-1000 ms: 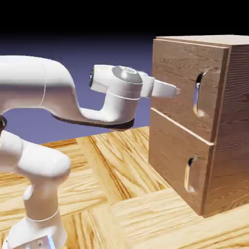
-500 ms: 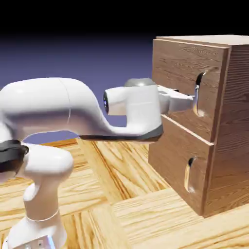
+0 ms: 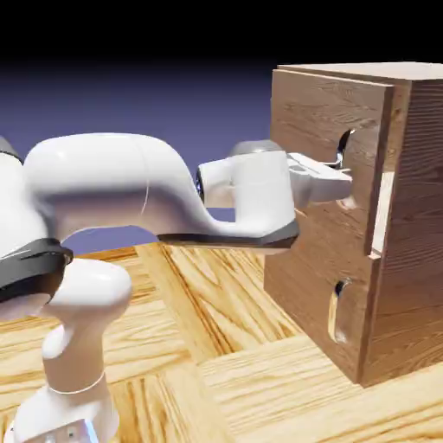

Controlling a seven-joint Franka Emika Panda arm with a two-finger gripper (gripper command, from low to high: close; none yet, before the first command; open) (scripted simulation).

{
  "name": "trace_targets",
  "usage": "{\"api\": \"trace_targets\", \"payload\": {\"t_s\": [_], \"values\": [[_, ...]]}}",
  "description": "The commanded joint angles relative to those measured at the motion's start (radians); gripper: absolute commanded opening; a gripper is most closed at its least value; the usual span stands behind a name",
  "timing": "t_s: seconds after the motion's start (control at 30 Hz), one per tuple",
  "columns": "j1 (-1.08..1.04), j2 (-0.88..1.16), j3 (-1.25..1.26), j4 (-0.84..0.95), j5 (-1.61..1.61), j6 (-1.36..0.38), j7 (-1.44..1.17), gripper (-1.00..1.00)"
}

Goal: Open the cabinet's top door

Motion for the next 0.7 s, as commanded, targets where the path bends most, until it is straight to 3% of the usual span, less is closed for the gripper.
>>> {"api": "trace_targets", "payload": {"t_s": [0.0, 0.23, 0.5, 0.67], "values": [[-0.035, -0.009, 0.036, -0.034, 0.033, -0.028, -0.01, -1.0], [-0.23, -0.093, 0.29, -0.238, 0.271, -0.206, -0.074, -1.0], [-0.518, 0.035, 0.529, -0.218, 0.279, -0.047, 0.141, -1.0], [-0.675, -0.006, 0.71, -0.273, 0.416, -0.035, 0.142, -1.0]]}}
